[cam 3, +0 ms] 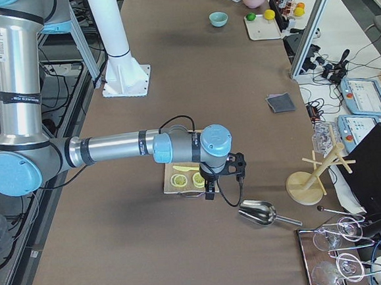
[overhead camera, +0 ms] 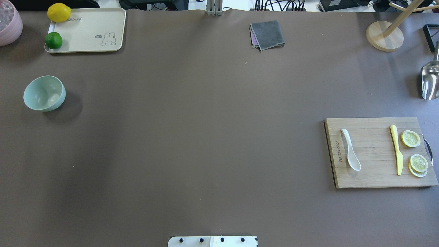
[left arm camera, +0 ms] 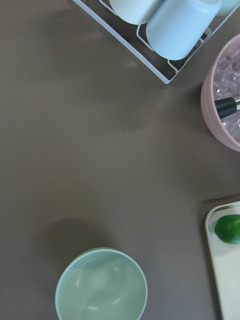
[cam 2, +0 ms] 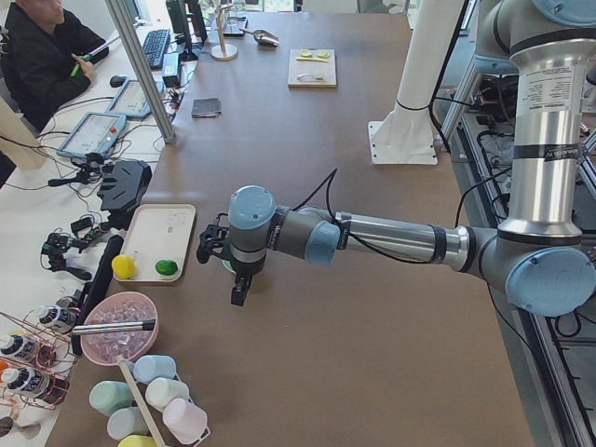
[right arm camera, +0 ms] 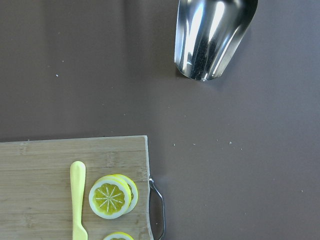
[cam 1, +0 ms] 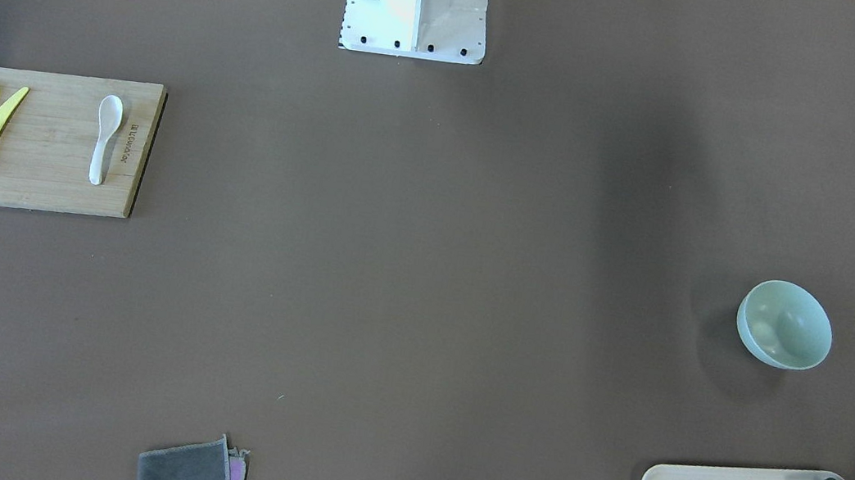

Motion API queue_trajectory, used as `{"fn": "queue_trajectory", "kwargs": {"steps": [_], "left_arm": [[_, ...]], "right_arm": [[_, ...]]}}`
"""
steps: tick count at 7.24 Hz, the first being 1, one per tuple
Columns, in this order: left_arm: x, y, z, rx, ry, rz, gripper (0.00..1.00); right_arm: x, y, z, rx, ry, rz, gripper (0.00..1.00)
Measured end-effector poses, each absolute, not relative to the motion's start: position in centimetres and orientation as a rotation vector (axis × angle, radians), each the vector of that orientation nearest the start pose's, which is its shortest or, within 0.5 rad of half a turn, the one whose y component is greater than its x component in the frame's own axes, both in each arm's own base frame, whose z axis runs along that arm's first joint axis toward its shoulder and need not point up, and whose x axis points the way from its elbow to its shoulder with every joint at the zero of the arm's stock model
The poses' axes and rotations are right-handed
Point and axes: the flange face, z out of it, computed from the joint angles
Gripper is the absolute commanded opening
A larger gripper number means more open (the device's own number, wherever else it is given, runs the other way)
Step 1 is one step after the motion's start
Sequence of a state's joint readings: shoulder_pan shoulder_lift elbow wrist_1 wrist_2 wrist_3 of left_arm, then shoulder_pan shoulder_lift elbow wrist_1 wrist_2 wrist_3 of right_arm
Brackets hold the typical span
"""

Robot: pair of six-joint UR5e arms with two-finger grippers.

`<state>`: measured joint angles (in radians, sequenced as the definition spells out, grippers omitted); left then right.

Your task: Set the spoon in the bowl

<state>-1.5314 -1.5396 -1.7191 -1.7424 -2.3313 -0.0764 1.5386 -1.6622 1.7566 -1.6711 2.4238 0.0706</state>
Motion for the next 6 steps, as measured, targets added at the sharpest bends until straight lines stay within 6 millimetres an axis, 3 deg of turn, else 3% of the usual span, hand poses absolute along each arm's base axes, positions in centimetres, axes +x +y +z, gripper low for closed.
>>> {"fn": "queue_trajectory", "kwargs": {"steps": [4,6], "left_arm": [[-3.9,-49.6,58.2,0.227,0.771,0.088,0.98],[-1.7,-50.1,57.9,0.216,0.774,0.130,0.98]], "right_arm": [[4.4,-45.3,61.5,-0.049,-0.852,0.038,1.00],[4.4,-45.3,61.4,-0.047,-0.852,0.037,1.00]]}}
